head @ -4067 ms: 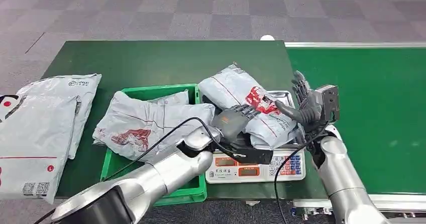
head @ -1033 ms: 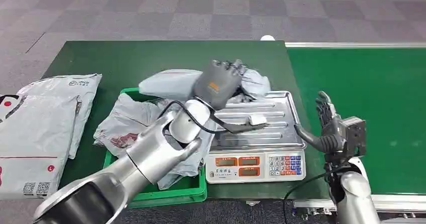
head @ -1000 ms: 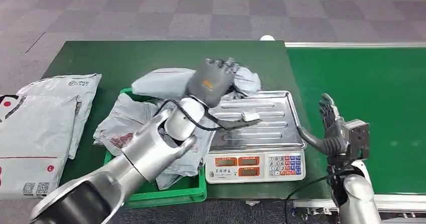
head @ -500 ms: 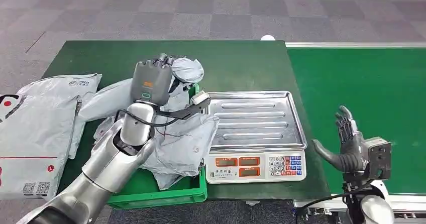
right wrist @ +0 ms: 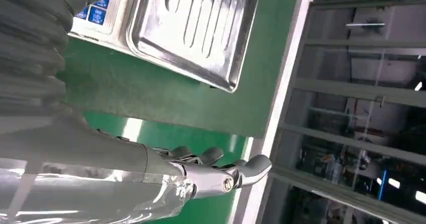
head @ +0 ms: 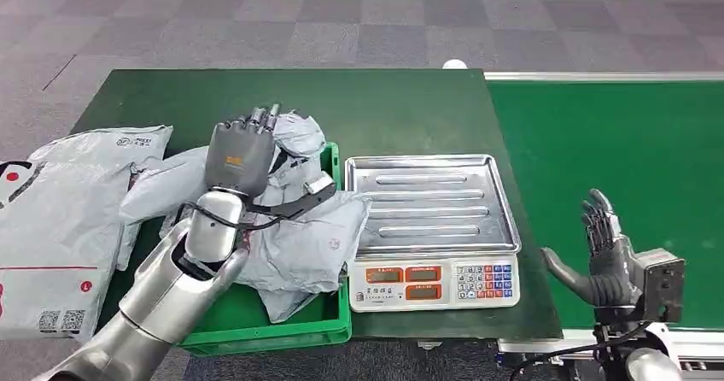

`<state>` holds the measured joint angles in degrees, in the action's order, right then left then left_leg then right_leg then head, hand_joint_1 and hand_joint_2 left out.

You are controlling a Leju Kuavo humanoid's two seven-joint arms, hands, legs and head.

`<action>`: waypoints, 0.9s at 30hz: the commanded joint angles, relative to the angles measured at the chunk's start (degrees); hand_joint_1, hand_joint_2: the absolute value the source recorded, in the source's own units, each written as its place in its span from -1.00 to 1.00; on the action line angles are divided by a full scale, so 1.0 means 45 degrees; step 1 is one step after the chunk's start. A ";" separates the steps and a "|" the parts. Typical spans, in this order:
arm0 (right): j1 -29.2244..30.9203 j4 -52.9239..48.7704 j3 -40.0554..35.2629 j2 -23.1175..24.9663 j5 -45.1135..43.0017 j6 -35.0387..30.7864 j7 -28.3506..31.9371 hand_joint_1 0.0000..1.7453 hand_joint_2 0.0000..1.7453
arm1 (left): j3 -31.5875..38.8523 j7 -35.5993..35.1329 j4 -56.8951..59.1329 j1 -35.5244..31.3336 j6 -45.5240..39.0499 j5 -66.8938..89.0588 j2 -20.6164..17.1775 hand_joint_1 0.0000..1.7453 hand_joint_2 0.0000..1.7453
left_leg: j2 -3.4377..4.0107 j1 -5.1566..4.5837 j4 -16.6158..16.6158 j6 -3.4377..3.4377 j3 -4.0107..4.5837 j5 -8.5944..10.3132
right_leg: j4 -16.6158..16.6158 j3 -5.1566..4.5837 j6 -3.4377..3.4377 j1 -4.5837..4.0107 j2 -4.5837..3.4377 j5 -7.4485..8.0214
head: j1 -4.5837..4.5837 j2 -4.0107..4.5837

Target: Moved the parcel from conveyor to table for the left to box.

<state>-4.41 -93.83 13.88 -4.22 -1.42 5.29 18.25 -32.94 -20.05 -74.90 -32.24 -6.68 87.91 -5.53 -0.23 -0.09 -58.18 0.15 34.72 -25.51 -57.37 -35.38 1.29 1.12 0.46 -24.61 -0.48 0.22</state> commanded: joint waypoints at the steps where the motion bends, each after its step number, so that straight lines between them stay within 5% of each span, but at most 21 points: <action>1: 0.0229 0.0351 0.0563 0.0120 -0.0055 0.0062 -0.0034 -1.00 1.00 | 0.1206 0.0328 0.0935 -0.0013 -0.0237 0.0446 0.0461 -1.00 1.00 | 0.0008 0.0011 0.0010 -0.0007 -0.0027 -0.0009 | 0.0018 0.0029 -0.0012 -0.0012 -0.0011 -0.0003 | -0.0005 0.0000; 14: 0.0259 0.0357 0.0517 0.0129 -0.0046 0.0057 -0.0028 -1.00 1.00 | 0.1355 0.0505 0.0935 0.0041 -0.0370 0.0436 0.0601 -1.00 1.00 | 0.0006 0.0012 0.0013 -0.0008 -0.0034 -0.0009 | 0.0020 0.0036 -0.0016 -0.0013 -0.0008 -0.0005 | 0.0000 0.0000; 20: 0.0644 0.0590 0.0311 0.0107 -0.0032 0.0087 -0.0112 -1.00 1.00 | 0.2112 0.2889 0.1990 -0.0158 -0.0478 -0.1895 0.1736 -1.00 1.00 | 0.0007 0.0012 0.0017 -0.0008 -0.0040 -0.0008 | 0.0027 0.0044 -0.0016 -0.0013 -0.0011 -0.0001 | 0.0000 0.0000; 27: 0.0778 0.1037 0.0188 -0.0230 -0.0040 0.0317 -0.0075 -1.00 1.00 | 0.1978 0.5373 0.2063 -0.0298 0.2357 -0.6280 0.1578 -1.00 1.00 | 0.0001 0.0006 0.0005 -0.0006 -0.0021 -0.0006 | 0.0017 0.0027 -0.0011 -0.0008 -0.0004 -0.0002 | 0.0000 0.0000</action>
<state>-3.66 -93.83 13.88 -4.28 -1.84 5.75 18.05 -26.34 -2.44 -70.62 -31.04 -4.25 71.71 0.24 -0.24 -0.10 -58.18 0.15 34.72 -25.51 -57.36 -35.37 1.29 1.14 0.46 -24.61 -0.48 0.22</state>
